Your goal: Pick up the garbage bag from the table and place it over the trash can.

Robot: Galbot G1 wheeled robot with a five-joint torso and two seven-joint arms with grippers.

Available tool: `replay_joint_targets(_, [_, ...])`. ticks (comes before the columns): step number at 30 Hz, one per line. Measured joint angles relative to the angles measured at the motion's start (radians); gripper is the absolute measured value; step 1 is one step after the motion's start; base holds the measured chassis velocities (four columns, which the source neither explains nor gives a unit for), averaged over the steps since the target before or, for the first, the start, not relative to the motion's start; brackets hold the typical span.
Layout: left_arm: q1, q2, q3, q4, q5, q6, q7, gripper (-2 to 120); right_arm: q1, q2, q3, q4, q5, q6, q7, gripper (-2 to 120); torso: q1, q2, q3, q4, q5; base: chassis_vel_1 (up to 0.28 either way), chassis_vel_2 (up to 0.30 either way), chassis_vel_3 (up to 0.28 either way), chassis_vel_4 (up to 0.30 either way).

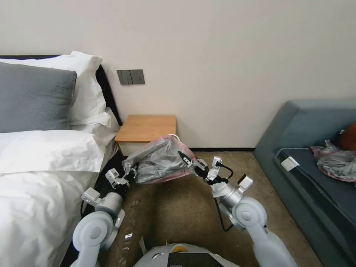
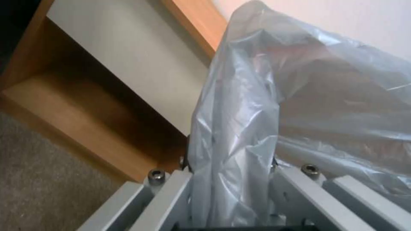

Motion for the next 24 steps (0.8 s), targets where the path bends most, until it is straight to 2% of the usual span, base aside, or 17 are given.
replay_joint_targets(1, [0.0,0.0,0.0,0.0,0.0,0.0,0.0,5,0.0,0.0,0.0,0.0,0.0,0.0,0.0,65,0.0,0.0,0.0,0.0,0.0,0.0,0.0,0.0,0.0])
replay_joint_targets(4, [0.001,-0.004,0.003,0.0,-0.006,0.007,0.0,5,-0.001,0.003,0.009,0.008,0.001,0.0,-0.001,50,0.0,0.0,0.0,0.0,0.0,0.0,0.0,0.0,0.0])
replay_joint_targets(6, [0.002,-0.005,0.004,0.0,-0.009,0.01,0.0,5,0.0,0.004,0.01,0.008,0.001,0.001,-0.001,46,0.0,0.0,0.0,0.0,0.0,0.0,0.0,0.0,0.0])
replay_joint_targets(8, [0.003,-0.01,0.006,-0.002,-0.011,0.015,0.0,5,0.0,0.007,0.011,0.008,0.001,0.002,-0.001,37,0.0,0.0,0.0,0.0,0.0,0.0,0.0,0.0,0.0])
replay_joint_targets(10, [0.004,-0.011,0.007,-0.003,-0.012,0.016,0.0,5,0.001,0.01,0.011,0.008,0.001,0.002,-0.001,34,0.0,0.0,0.0,0.0,0.0,0.0,0.0,0.0,0.0])
replay_joint_targets(12, [0.006,-0.013,0.007,-0.003,-0.014,0.019,-0.001,5,0.006,0.019,0.012,0.008,0.002,0.002,-0.001,22,0.0,0.0,0.0,0.0,0.0,0.0,0.0,0.0,0.0])
replay_joint_targets(13, [0.006,-0.013,0.007,-0.003,-0.014,0.019,-0.001,5,0.006,0.019,0.012,0.008,0.002,0.002,-0.001,22,0.0,0.0,0.0,0.0,0.0,0.0,0.0,0.0,0.0])
replay_joint_targets(16, [0.007,-0.014,0.006,-0.004,-0.017,0.022,-0.001,5,0.013,0.027,0.013,0.01,0.005,0.002,-0.001,7,0.0,0.0,0.0,0.0,0.0001,0.0,0.0,0.0,0.0])
replay_joint_targets(19, [0.009,-0.016,0.007,-0.004,-0.018,0.023,-0.001,5,0.014,0.029,0.013,0.011,0.004,0.003,-0.002,0,0.0,0.0,0.0,0.0,0.0,0.0,0.0,0.0,0.0])
replay_joint_targets(24, [0.014,-0.017,0.007,-0.003,-0.016,0.026,0.002,5,0.019,0.033,0.01,0.021,0.004,0.002,-0.001,0,0.0,0.0,0.0,0.0,0.0,0.0,0.0,0.0,0.0])
